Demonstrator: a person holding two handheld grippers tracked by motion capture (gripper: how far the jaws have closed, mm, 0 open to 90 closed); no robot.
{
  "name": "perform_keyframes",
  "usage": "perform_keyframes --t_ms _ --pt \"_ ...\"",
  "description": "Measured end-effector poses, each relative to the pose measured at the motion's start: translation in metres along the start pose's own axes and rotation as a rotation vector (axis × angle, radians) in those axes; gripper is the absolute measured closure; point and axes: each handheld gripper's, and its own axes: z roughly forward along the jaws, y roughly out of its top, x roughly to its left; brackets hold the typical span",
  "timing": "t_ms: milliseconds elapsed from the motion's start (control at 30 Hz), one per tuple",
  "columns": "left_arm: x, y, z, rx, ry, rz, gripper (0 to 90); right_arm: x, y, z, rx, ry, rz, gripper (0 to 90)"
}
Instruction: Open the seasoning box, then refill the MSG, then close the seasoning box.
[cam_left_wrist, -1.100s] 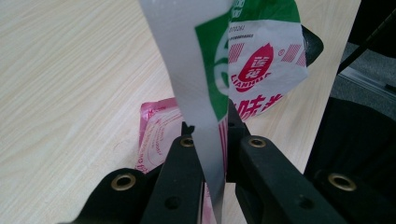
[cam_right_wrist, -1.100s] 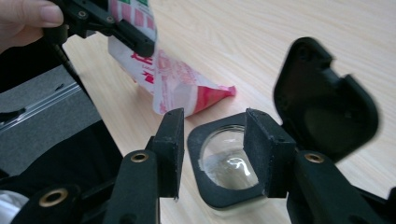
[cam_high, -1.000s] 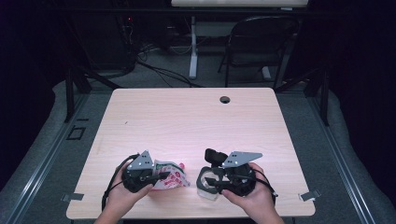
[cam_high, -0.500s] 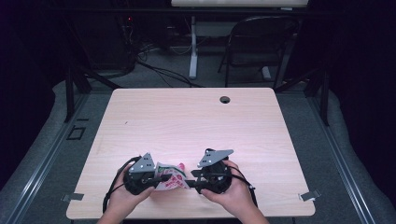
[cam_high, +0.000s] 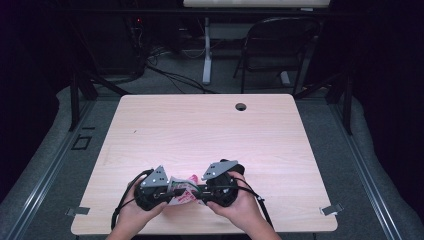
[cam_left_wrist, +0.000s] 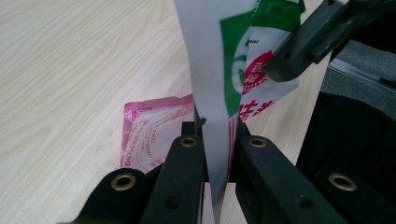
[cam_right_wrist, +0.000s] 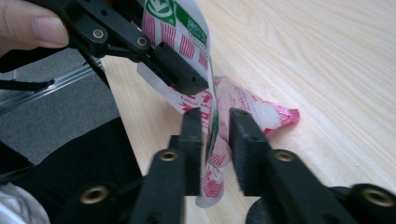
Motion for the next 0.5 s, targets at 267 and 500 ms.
perform_keyframes --t_ms 267,500 --pt "-0.0007 -0.0008 0.0003 0.002 0.001 0.002 90.0 -0.0006 0.0003 0.0044 0.016 0.011 -0.001 87.3" --pt "-0.0014 -0.0003 0.0014 0.005 0.003 0.004 90.0 -0.0014 0.0015 0.0067 0.034 0.02 0.004 82.4"
